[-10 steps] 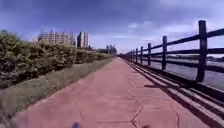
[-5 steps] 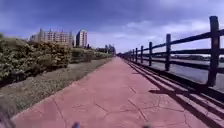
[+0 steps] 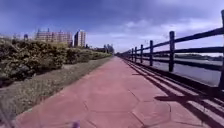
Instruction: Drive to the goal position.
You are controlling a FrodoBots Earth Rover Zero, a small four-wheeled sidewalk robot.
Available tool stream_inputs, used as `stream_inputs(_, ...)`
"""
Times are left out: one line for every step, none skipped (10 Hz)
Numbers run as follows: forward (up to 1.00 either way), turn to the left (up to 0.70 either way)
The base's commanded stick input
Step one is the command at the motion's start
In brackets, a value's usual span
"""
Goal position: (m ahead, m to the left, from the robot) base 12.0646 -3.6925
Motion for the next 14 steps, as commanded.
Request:
stream_inputs(0.7,0.0)
stream_inputs(0.7,0.35)
stream_inputs(0.7,0.35)
stream_inputs(0.7,0.35)
stream_inputs(0.7,0.35)
stream_inputs(0.7,0.35)
stream_inputs(0.7,0.35)
stream_inputs(0.7,0.22)
stream_inputs(0.7,0.0)
stream_inputs(0.7,0.0)
stream_inputs(0.7,0.0)
stream_inputs(0.7,0.0)
stream_inputs(0.7,0.0)
stream_inputs(0.7,0.0)
